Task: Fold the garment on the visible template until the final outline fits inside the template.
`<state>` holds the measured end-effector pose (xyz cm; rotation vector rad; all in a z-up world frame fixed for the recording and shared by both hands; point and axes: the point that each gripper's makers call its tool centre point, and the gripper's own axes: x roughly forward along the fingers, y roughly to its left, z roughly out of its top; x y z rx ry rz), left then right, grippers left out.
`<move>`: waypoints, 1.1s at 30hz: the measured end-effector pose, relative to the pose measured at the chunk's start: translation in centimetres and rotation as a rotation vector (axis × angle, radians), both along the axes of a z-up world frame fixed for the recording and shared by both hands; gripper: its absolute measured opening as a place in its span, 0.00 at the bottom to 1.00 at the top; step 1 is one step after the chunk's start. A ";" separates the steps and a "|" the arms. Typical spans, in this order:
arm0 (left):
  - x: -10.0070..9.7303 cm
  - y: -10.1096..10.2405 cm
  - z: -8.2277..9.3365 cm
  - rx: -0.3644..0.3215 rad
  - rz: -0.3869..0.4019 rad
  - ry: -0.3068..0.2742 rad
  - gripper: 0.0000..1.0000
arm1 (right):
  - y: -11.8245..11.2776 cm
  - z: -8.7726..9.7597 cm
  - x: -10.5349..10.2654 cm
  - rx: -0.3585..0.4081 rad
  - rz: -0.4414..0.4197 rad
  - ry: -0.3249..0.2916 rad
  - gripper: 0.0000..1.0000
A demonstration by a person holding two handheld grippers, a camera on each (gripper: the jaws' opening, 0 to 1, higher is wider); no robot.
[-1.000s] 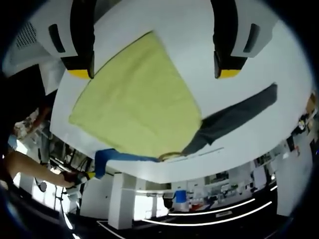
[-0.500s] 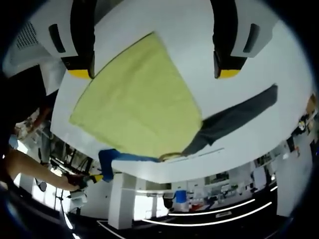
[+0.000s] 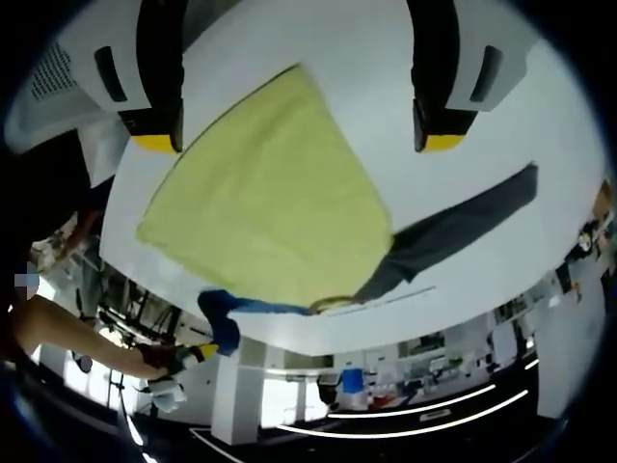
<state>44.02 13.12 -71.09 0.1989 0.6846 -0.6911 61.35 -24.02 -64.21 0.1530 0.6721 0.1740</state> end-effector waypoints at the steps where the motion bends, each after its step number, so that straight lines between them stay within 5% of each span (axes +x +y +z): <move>1: 0.0 0.0 0.0 -0.001 -0.001 0.001 0.96 | 0.4 0.1 0.1 0.003 0.006 -0.002 0.00; 33: -0.3 0.1 0.3 -0.028 -0.003 -0.016 0.98 | 11.8 1.4 3.4 0.060 0.171 -0.019 0.00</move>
